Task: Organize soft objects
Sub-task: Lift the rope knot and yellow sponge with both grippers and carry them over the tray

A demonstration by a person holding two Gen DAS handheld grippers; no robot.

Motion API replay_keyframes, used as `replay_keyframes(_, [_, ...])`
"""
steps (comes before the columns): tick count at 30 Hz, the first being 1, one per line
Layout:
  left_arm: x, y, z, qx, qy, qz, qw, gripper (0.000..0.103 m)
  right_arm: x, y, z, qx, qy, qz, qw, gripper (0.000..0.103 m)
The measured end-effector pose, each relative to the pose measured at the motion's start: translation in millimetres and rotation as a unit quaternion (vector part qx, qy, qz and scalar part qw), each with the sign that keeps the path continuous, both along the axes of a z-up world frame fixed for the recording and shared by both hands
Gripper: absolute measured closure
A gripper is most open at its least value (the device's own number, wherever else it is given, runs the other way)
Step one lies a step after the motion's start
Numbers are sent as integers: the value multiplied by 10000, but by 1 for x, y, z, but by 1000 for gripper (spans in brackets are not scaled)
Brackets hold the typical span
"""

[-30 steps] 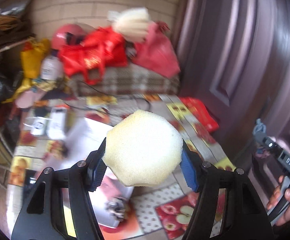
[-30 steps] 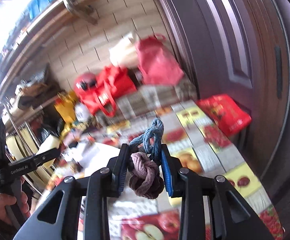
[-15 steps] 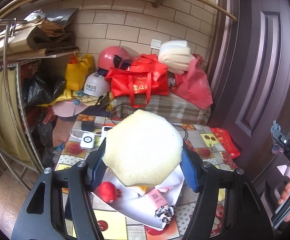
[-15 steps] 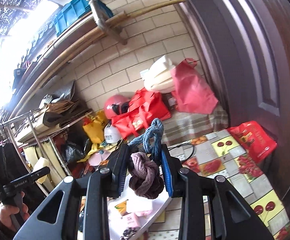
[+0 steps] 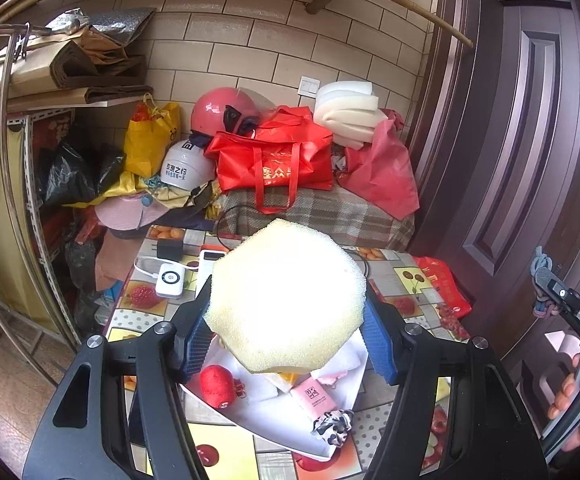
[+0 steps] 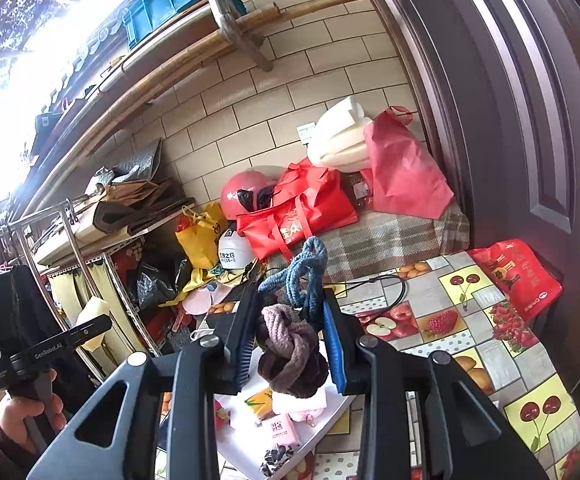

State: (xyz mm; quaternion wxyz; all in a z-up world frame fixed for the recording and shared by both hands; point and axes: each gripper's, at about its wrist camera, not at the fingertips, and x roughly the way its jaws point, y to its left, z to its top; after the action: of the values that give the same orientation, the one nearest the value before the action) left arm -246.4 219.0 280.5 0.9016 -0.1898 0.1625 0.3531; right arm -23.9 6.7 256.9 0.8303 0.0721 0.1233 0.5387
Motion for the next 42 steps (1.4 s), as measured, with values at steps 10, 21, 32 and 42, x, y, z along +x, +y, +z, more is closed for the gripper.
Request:
replay_keyframes(10, [-1,3,-2,-39,5,1,10000,38,-4,13,-4,-116,22,117,9999,71])
replay_keyframes(21, [5,8,-11,-133,66,-22,9999,38,-4,24,-10,-263,101,216,9994,71])
replay_keyframes(32, [17,20,-22,-273,173,-29,9995,38,0,44,-18,-435,210,355,9982,71])
replay_keyframes(42, [35,30,-41,-442,333,-112,9984,38,-1,75,-32,-748,310,661,9945,71])
